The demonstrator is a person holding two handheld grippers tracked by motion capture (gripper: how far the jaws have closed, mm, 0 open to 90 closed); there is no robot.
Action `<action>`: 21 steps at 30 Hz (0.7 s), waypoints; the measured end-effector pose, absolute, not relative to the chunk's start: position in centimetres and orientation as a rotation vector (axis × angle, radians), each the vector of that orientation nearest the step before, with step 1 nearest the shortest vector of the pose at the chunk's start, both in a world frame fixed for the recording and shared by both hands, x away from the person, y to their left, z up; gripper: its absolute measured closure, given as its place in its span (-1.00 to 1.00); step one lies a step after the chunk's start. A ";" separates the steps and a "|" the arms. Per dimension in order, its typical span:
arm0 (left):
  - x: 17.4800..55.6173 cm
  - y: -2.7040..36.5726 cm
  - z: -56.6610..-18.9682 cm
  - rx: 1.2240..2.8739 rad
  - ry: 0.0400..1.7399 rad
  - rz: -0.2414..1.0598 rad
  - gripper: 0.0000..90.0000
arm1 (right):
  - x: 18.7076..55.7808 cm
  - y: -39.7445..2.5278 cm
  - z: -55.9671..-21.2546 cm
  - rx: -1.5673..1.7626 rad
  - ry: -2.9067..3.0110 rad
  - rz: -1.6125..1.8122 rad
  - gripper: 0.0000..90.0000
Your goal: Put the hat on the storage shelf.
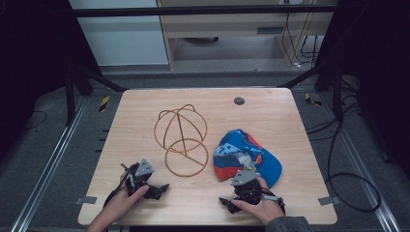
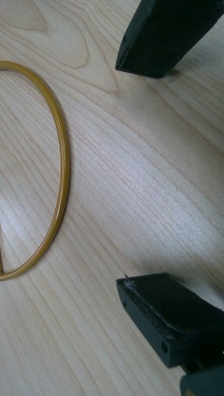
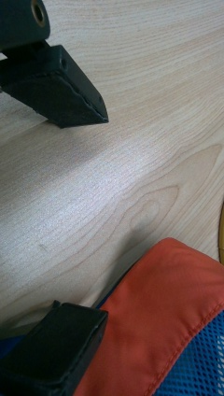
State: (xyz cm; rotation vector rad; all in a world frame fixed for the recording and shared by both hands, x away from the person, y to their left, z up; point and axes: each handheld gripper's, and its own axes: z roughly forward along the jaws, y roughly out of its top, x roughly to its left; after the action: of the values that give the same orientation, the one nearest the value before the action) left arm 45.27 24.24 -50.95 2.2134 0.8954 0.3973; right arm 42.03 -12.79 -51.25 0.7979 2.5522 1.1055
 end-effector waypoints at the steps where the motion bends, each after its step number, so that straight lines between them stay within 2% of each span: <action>1: 45.3 24.2 -51.0 2.214 0.895 0.397 -1.00 | 42.0 -12.8 -51.3 0.798 2.551 1.108 -0.85; 8: 45.3 24.2 -51.0 2.211 0.899 0.397 -1.00 | 42.1 -12.8 -51.3 0.800 2.549 1.111 -0.84; 12: 45.3 24.2 -50.9 2.216 0.896 0.397 -1.00 | 42.1 -13.0 -51.1 0.818 2.533 1.123 -0.70; 21: 45.2 24.2 -50.9 2.216 0.898 0.397 -1.00 | 41.5 -15.4 -48.4 0.864 2.454 1.127 -0.73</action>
State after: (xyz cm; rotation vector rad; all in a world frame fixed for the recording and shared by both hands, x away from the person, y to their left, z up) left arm 45.25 24.24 -50.94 2.2156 0.8976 0.3972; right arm 41.55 -15.39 -48.43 0.8643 2.4537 1.1274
